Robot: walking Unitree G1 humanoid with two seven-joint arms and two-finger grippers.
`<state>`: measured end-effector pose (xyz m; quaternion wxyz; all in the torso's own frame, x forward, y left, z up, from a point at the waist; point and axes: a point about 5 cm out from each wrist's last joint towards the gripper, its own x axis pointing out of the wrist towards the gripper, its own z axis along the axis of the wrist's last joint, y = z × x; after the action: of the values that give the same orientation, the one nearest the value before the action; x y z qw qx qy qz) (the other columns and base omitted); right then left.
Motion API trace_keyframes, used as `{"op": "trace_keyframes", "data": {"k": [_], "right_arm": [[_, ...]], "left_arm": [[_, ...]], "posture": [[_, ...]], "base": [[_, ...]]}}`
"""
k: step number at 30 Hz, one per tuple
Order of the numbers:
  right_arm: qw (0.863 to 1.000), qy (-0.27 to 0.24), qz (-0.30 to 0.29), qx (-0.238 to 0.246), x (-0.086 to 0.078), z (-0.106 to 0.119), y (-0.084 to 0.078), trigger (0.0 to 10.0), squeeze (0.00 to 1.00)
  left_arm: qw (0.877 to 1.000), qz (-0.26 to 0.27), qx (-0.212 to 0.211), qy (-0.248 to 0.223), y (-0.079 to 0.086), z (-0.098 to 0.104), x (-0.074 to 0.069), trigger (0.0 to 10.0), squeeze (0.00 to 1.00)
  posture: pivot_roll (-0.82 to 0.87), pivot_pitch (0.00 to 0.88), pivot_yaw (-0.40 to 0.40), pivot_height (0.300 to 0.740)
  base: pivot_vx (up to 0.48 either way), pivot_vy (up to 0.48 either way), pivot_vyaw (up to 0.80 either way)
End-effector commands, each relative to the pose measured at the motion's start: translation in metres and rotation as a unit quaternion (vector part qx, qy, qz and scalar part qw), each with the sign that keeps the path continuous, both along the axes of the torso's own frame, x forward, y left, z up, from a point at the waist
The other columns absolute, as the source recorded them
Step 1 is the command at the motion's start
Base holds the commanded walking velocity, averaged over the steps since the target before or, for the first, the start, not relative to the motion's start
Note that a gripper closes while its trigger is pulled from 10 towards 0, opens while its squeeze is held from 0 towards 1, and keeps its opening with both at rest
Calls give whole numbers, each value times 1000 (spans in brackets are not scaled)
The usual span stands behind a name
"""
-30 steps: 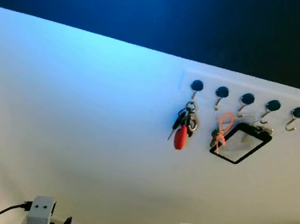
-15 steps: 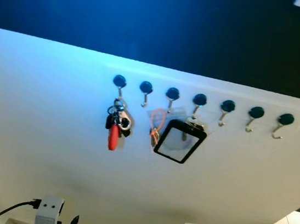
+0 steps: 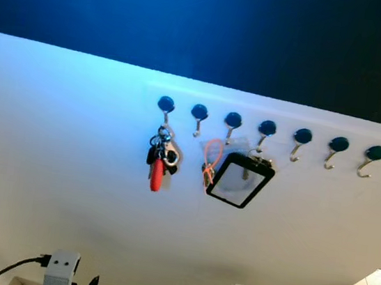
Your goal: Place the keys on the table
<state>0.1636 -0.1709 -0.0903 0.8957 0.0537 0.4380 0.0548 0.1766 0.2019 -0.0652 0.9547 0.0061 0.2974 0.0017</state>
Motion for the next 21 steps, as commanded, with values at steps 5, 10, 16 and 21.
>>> {"op": "trace_keyframes", "data": {"k": [5,10,16,21], "right_arm": [[1000,9,-11,0,-4,-2,-3,10000,0],[1000,8,-11,0,-3,-1,-3,10000,0],[1000,7,-16,2,-2,-1,-3,10000,0],[1000,7,-23,3,-2,-1,-3,10000,0]], "left_arm": [[1000,4,-3,15,0,-3,-4,10000,0],[1000,4,-3,19,1,-4,-4,10000,0],[1000,2,3,23,3,-4,-3,10000,0],[1000,-4,4,23,4,-3,0,10000,0]], "posture": [[61,28,-42,740],[61,28,-39,740],[61,30,-32,740],[60,32,-26,740]], "base": [[-343,0,0],[-344,0,0],[-227,0,0],[0,0,0]]}}
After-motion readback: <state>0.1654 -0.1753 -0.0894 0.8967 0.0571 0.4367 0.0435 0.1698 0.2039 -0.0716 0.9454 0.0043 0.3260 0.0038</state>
